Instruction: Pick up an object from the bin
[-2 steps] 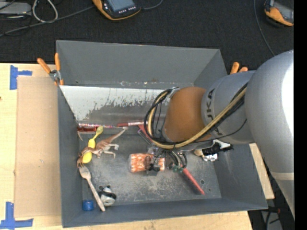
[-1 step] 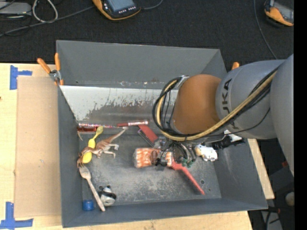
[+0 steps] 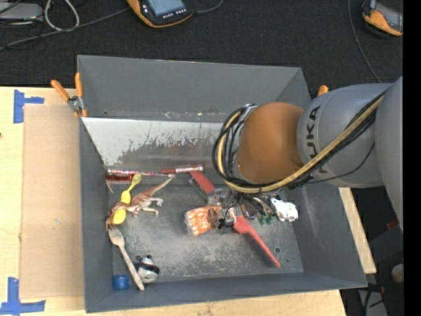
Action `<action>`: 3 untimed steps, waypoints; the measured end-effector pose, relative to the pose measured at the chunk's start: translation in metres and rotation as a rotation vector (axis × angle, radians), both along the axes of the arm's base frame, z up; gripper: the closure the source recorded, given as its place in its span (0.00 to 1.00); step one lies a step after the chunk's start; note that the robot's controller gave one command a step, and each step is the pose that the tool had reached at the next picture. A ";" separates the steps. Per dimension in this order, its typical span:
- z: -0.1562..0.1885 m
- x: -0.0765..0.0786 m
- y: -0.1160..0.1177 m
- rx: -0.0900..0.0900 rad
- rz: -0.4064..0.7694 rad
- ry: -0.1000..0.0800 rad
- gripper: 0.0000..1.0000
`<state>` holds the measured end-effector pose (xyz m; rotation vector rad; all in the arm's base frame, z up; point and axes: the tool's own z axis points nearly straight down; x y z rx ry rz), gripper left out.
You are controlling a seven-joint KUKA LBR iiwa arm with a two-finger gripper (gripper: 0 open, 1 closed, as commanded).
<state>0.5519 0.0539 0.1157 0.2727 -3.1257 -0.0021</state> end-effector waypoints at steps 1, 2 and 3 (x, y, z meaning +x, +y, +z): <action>-0.029 0.036 0.010 0.001 -0.004 -0.001 1.00; 0.036 0.028 0.002 -0.001 -0.025 0.009 1.00; 0.113 0.037 0.010 0.001 -0.002 0.007 1.00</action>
Offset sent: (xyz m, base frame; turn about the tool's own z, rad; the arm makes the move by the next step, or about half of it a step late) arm 0.0063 -0.0178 0.1828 -0.1657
